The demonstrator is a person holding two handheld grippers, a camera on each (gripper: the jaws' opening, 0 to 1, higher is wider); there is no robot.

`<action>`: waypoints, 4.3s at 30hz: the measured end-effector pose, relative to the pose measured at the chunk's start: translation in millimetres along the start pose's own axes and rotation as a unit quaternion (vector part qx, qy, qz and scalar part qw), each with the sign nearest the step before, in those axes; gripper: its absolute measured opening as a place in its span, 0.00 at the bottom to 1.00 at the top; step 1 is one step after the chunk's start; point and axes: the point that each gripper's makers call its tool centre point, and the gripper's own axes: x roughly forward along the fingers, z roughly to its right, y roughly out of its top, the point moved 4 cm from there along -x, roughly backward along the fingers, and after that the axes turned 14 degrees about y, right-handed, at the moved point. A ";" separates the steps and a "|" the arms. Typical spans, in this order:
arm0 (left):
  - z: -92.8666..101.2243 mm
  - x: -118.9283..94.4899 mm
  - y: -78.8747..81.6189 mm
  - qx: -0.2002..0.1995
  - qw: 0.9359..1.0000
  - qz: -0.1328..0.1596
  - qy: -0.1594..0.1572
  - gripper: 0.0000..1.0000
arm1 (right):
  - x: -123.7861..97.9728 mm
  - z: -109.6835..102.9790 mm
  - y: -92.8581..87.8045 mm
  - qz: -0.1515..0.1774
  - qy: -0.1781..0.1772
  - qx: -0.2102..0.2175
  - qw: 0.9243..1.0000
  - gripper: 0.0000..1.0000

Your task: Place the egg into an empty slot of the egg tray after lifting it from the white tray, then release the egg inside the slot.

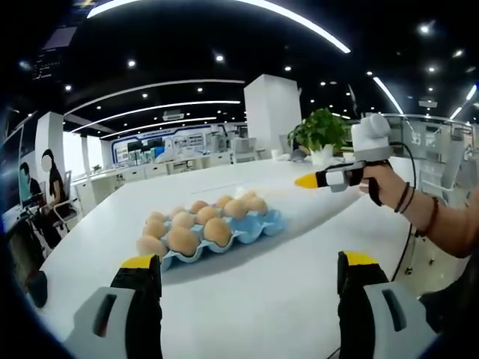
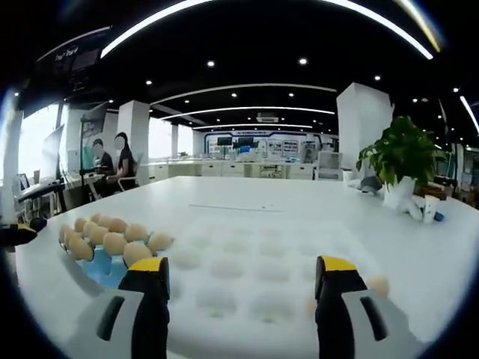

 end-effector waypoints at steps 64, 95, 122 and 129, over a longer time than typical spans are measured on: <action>0.3 7.9 3.8 0.003 1.000 -0.004 0.011 0.99 | -21.9 71.2 -27.3 -0.025 -0.071 0.027 0.997 0.29; 6.1 5.1 1.0 0.012 1.000 -0.003 0.006 0.99 | -25.5 46.8 -3.2 0.022 -0.039 0.021 0.999 0.29; 6.6 -0.6 -6.3 0.009 1.000 -0.004 0.006 0.98 | 7.7 -42.6 0.2 0.013 0.064 -0.004 0.998 0.29; 6.0 -1.2 -8.4 0.008 1.000 -0.005 0.006 0.98 | 16.8 -67.6 4.2 0.015 0.093 -0.009 0.996 0.29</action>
